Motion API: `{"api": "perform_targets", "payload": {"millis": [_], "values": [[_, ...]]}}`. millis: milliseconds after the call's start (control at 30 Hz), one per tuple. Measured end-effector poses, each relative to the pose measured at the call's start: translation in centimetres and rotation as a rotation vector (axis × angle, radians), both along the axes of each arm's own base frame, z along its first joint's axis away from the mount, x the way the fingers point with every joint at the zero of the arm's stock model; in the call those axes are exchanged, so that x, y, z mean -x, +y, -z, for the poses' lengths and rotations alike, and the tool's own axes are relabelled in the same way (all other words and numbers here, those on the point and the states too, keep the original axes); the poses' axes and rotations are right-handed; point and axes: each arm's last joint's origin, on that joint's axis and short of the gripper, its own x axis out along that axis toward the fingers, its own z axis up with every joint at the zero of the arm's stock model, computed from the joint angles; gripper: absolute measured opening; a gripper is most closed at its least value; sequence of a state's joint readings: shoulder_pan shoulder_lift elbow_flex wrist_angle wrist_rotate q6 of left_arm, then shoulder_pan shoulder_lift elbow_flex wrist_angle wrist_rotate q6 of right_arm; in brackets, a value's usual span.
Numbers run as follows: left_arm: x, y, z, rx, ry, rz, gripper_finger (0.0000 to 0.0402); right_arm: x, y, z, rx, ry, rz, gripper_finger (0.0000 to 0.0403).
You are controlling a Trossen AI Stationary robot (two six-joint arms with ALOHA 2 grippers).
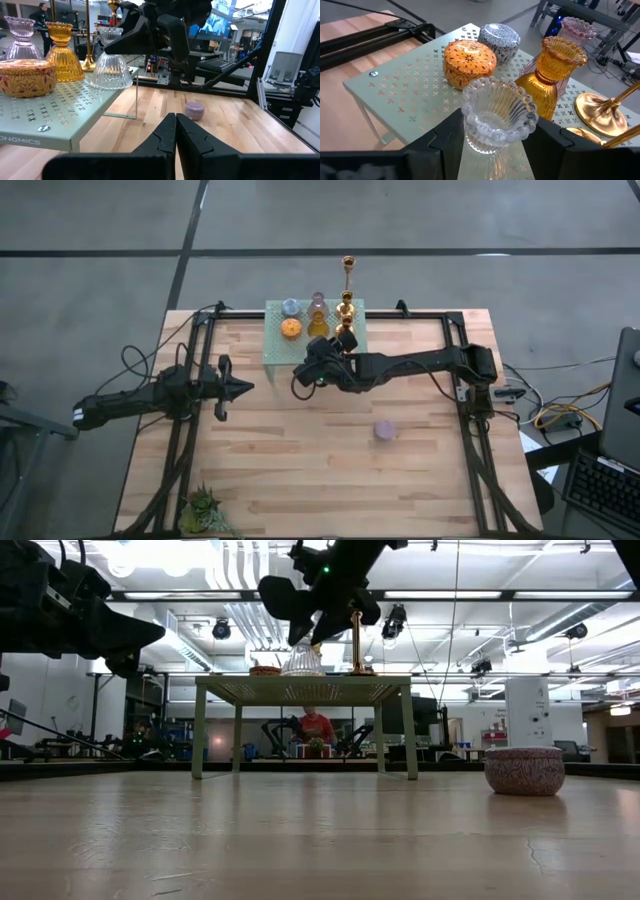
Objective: Pick & Place candle stick holders
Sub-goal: Put the transparent glass candle holder on the shelf aligned with the yellow glass candle holder
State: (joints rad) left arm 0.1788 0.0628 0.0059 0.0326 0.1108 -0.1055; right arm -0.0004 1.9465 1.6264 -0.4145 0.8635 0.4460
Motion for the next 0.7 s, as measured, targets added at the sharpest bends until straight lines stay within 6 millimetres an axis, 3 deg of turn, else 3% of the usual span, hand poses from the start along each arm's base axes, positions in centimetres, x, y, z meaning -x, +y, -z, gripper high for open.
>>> {"api": "perform_targets", "payload": {"millis": [700], "values": [[0.00,0.00,0.00,0.000,0.000,0.000,0.0014,0.03,0.01,0.07,0.002,0.016,-0.010,0.0173]]}}
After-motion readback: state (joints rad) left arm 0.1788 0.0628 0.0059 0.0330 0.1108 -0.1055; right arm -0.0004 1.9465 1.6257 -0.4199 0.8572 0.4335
